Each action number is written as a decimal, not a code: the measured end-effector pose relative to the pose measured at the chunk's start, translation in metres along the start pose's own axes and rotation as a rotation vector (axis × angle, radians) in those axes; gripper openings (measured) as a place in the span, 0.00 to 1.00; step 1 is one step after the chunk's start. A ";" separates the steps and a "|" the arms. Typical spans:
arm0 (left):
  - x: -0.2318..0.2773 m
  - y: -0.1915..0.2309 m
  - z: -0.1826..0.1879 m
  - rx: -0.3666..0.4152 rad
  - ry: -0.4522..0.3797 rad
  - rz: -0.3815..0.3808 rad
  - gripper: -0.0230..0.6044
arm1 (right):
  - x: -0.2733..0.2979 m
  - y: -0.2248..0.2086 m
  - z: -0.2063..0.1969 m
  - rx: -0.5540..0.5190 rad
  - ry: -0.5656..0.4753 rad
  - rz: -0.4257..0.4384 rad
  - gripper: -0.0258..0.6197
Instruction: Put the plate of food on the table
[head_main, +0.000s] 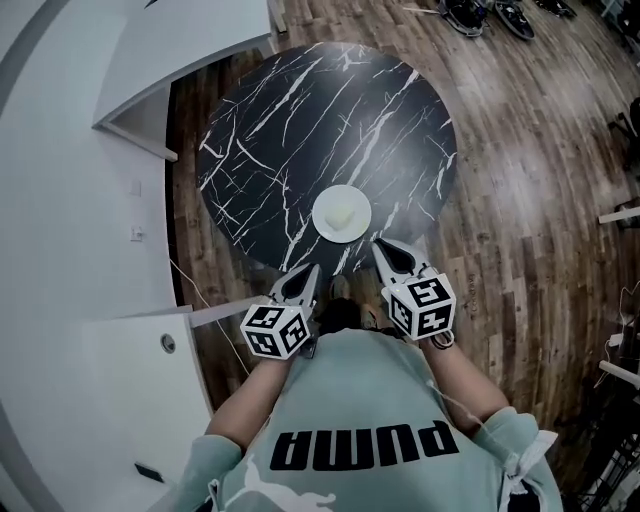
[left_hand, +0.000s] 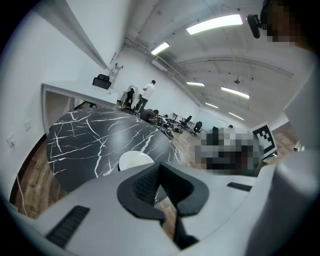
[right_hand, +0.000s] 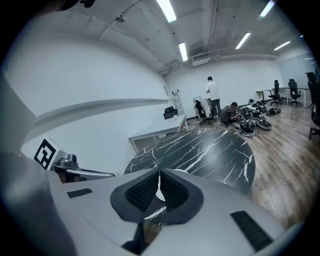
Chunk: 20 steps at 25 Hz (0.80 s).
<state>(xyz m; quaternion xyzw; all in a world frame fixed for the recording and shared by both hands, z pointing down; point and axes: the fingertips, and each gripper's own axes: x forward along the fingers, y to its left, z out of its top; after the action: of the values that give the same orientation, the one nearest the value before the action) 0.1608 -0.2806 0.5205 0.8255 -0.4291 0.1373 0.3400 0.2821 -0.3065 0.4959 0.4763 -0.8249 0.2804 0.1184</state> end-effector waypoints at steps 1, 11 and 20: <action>-0.005 -0.008 0.001 0.012 -0.017 -0.002 0.05 | -0.007 0.004 0.001 -0.005 -0.013 0.006 0.07; -0.054 -0.052 0.018 0.144 -0.129 0.014 0.05 | -0.053 0.038 0.011 -0.074 -0.086 0.015 0.06; -0.092 -0.083 0.042 0.303 -0.225 0.025 0.05 | -0.077 0.074 0.032 -0.129 -0.166 0.049 0.06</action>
<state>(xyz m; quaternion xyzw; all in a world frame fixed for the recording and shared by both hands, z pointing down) 0.1703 -0.2190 0.4051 0.8720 -0.4491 0.1112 0.1600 0.2615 -0.2410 0.4080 0.4690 -0.8596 0.1893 0.0731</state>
